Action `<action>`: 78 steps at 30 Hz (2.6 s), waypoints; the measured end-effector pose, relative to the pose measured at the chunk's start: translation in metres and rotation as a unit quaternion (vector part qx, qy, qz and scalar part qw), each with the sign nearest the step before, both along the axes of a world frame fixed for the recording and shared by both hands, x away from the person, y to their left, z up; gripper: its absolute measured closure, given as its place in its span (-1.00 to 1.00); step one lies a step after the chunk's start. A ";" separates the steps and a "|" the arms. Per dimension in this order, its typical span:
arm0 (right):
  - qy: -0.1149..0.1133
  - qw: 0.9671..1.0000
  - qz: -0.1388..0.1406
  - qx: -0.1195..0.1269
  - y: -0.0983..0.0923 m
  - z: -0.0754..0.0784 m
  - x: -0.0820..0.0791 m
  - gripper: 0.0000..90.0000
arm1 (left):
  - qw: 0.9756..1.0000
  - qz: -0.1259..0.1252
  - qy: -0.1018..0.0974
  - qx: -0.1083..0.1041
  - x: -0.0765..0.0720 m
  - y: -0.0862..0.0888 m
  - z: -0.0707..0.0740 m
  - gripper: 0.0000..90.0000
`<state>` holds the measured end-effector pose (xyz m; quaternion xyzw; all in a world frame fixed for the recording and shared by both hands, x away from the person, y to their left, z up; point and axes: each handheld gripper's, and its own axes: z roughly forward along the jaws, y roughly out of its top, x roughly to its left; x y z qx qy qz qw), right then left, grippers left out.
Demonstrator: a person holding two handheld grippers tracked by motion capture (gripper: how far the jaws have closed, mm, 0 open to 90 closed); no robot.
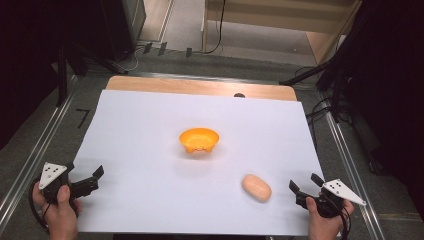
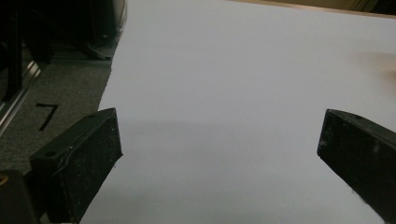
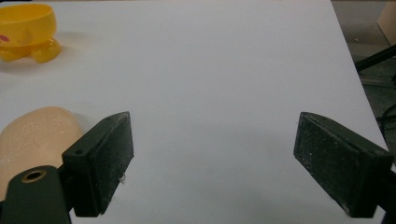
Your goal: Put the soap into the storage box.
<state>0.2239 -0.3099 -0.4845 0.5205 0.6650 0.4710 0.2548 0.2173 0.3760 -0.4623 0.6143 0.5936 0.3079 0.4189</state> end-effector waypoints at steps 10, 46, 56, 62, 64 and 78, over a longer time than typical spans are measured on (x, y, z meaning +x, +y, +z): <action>0.015 0.999 0.032 -0.026 0.006 0.005 0.002 -0.53 | 1.000 0.000 0.001 -0.001 0.000 0.000 0.000 -1.00; 0.209 0.926 0.274 -0.154 0.098 0.034 0.037 -0.39 | 1.000 -0.008 0.005 0.005 0.001 -0.001 0.000 -1.00; 0.231 0.916 0.271 -0.186 0.112 0.023 0.046 -0.36 | 1.000 -0.008 0.005 0.007 0.001 -0.001 0.000 -1.00; 0.220 0.917 0.262 -0.204 0.116 0.021 0.045 -0.29 | 1.000 -0.009 0.005 0.006 0.001 -0.001 0.000 -1.00; 0.219 0.917 0.263 -0.205 0.116 0.021 0.045 -0.29 | 1.000 -0.009 0.005 0.006 0.001 -0.001 0.000 -1.00; 0.230 0.916 0.247 -0.217 0.122 0.022 0.044 -0.29 | 1.000 -0.009 0.008 0.003 0.002 -0.001 0.000 -1.00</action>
